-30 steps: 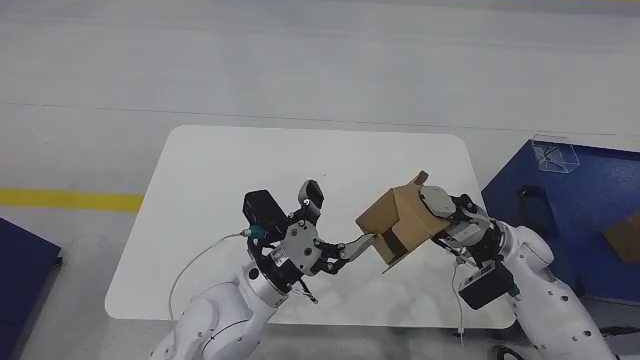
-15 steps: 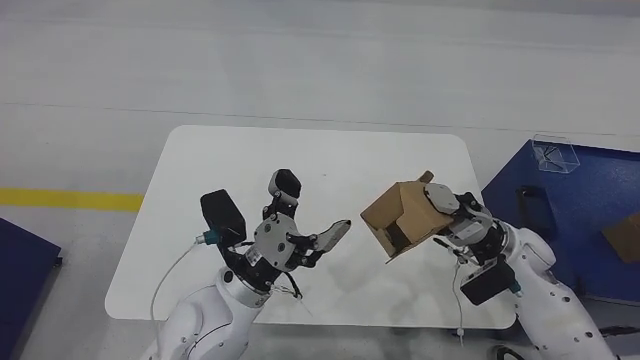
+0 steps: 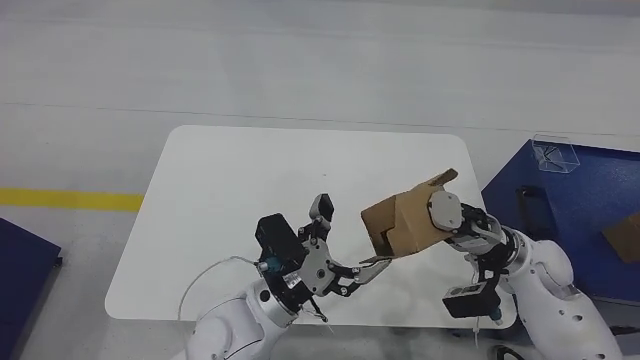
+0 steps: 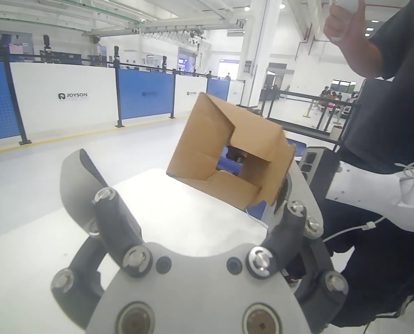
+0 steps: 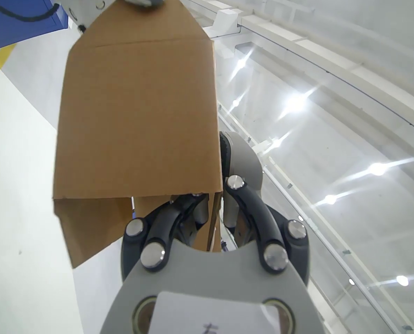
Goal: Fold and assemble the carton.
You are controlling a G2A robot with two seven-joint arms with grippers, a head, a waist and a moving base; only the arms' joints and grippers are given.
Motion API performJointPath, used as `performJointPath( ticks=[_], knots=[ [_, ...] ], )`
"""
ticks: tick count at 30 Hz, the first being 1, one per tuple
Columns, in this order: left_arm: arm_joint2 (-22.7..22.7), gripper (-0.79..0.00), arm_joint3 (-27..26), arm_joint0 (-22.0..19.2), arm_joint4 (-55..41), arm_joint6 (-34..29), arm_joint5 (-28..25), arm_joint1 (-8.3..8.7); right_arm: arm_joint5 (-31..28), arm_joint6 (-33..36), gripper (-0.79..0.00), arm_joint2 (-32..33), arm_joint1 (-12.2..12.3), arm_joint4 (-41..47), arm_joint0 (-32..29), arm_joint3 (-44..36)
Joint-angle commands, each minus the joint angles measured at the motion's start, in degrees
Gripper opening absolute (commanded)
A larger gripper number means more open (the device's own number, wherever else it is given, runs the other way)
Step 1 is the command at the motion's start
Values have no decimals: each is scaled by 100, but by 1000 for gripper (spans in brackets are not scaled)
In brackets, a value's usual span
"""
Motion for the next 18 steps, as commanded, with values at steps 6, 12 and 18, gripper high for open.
performJointPath(
  ticks=[6,12,18],
  knots=[
    [-79,0,20,-48,-94,27,128,-16,73,-112,-785,192,-5,53,-149,-64],
    [-93,0,69,-38,-131,-33,137,-21,53,-237,-785,234,-18,61,-195,-109],
    [-39,0,129,-126,-196,-199,262,-49,-63,-341,-785,142,-37,8,-156,-139]
  ],
)
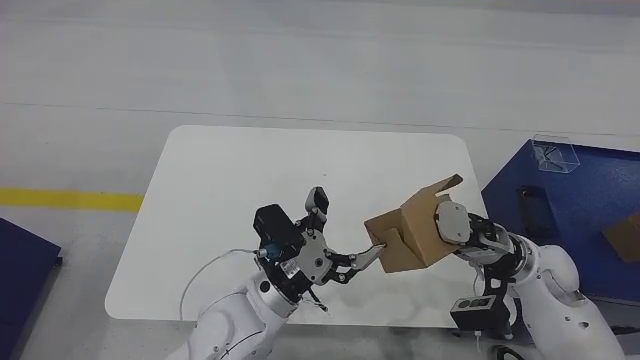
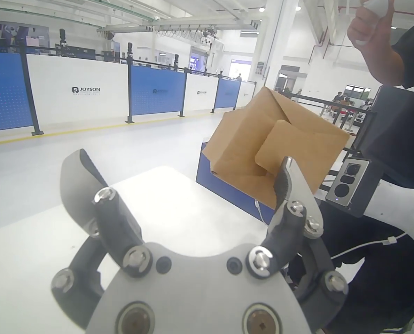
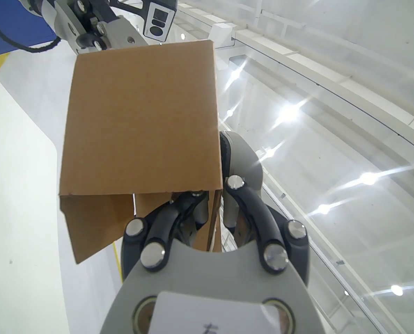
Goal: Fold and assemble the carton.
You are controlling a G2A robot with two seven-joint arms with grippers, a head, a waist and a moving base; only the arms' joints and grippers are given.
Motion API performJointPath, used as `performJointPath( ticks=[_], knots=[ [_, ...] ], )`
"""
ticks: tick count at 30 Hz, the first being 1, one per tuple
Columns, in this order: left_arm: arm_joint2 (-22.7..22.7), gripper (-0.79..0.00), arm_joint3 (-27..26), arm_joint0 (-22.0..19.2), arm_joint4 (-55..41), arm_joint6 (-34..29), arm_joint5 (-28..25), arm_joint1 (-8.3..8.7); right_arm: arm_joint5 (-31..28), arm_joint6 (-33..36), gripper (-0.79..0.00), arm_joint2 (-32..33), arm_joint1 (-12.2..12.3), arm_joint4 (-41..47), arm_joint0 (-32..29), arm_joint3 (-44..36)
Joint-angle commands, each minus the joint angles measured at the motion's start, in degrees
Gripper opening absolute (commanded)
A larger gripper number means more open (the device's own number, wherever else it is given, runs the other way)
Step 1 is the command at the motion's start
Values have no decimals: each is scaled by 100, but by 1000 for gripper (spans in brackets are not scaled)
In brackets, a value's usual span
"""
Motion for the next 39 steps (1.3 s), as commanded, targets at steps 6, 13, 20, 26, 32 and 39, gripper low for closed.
performJointPath(
  ticks=[6,13,20,26,32,39],
  knots=[
    [20,0,30,-69,1,-227,145,-21,-80,-55,-785,-54,-23,-3,63,47],
    [88,0,45,-98,37,-292,121,-37,-179,-49,-785,-85,-37,-88,106,28],
    [136,0,77,-144,215,-144,169,-58,-257,-28,-785,-134,-57,-92,138,53],
    [85,0,40,-78,292,-144,205,-55,-374,-77,-785,-190,-79,49,198,172],
    [146,0,42,-71,311,-77,160,-68,-642,-170,-785,-280,-101,253,281,278],
    [261,0,96,-152,494,-149,232,-96,-812,-285,-785,-452,-132,285,436,437]
  ],
)
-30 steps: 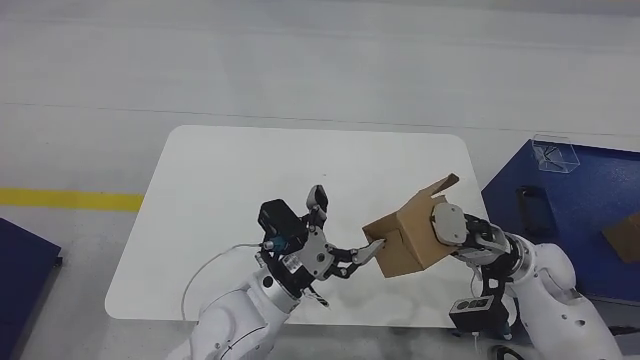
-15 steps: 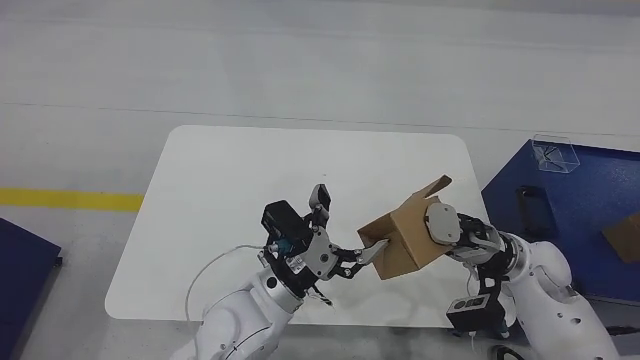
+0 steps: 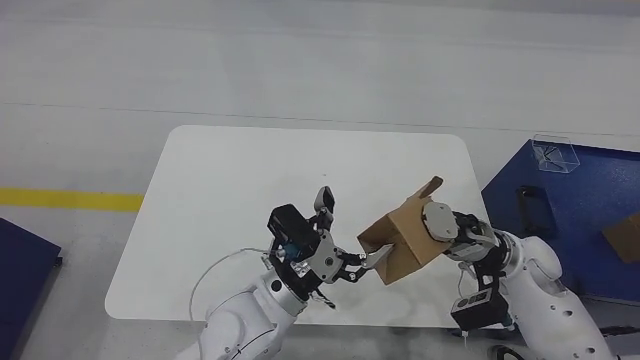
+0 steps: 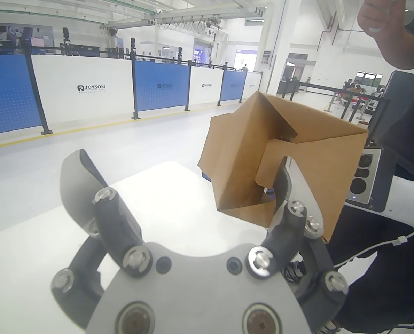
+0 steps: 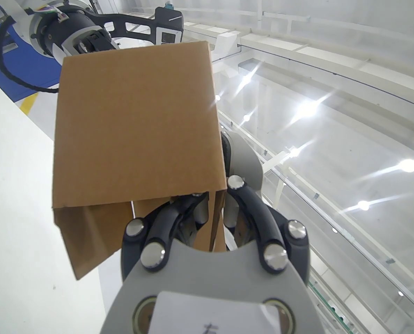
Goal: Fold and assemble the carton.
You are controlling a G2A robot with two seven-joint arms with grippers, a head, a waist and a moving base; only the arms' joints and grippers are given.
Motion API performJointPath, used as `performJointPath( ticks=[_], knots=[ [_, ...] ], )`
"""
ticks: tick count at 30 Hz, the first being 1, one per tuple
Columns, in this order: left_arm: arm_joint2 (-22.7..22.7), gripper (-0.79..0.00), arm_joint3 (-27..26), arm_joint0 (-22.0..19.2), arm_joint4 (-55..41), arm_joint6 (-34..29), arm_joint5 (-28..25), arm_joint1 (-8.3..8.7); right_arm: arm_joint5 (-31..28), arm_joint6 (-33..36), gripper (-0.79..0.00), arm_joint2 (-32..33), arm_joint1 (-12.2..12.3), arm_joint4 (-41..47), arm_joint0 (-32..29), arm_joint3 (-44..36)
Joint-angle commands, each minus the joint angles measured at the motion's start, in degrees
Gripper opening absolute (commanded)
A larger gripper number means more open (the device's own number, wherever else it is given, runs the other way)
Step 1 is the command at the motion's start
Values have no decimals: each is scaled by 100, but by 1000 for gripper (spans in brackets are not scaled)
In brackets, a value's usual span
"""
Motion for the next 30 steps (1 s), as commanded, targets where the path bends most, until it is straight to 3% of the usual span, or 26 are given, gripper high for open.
performJointPath(
  ticks=[1,8,14,19,27,30],
  knots=[
    [36,0,10,-18,15,-45,34,-10,-23,-24,-785,-24,-6,3,25,24],
    [-127,0,-238,115,83,297,94,-1,-349,-36,-785,-71,-35,387,173,226],
    [-583,0,-541,510,-155,1062,-67,55,-1016,-229,-785,-249,-94,1182,434,628],
    [-798,0,-374,560,-342,1808,-142,52,-1794,-440,-785,-514,-142,1718,615,758],
    [-798,0,-374,560,-342,1808,-142,52,-1744,-233,-785,-480,-138,1639,605,679],
    [-798,0,-374,560,-342,1808,-142,52,-1010,427,-785,-3,-27,166,608,298]
  ],
)
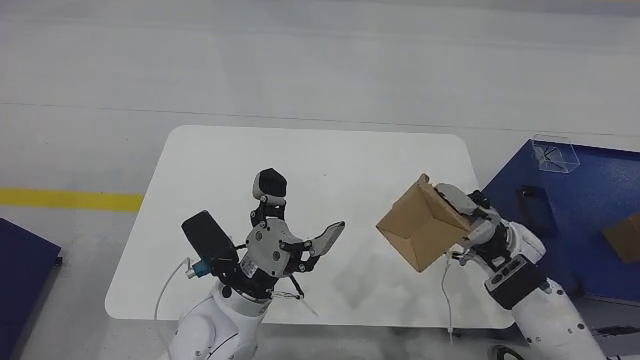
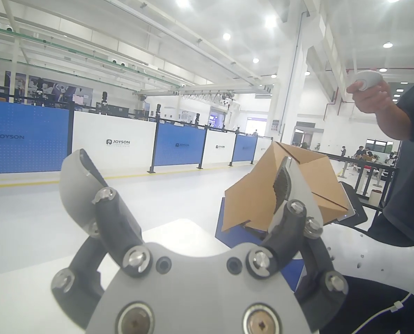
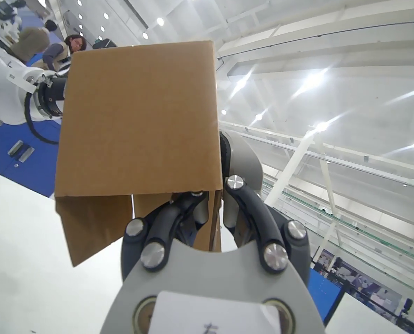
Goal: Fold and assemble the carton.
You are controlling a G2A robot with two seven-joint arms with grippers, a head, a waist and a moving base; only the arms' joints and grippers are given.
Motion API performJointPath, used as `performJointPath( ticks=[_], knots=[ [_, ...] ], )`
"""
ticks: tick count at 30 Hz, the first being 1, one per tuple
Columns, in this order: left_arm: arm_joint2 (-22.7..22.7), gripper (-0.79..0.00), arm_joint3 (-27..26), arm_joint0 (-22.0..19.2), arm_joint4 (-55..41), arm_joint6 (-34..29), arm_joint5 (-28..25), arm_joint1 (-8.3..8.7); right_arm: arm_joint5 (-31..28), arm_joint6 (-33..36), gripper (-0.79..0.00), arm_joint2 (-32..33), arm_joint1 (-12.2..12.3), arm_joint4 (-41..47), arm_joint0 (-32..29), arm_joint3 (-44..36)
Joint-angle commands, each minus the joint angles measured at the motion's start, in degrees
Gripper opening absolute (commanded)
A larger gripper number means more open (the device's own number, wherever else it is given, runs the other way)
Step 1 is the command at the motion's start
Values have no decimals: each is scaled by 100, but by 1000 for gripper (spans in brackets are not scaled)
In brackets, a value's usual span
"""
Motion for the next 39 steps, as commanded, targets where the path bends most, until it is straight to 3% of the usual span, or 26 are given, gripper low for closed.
performJointPath(
  ticks=[1,7,13,17,39],
  knots=[
    [0,0,0,0,0,0,0,0,540,468,-785,362,94,-1597,-66,-256],
    [0,0,0,0,0,0,0,0,70,1361,-785,1000,395,-5181,-273,-1176],
    [0,0,0,0,0,0,0,0,-1095,938,-785,933,641,-7577,-200,-2178],
    [0,0,0,0,0,0,0,0,-1520,1320,-785,292,1193,-7577,-3,-2539],
    [0,0,0,0,0,0,0,0,-1520,1320,-785,292,1193,-7577,-3,-2539]
  ],
)
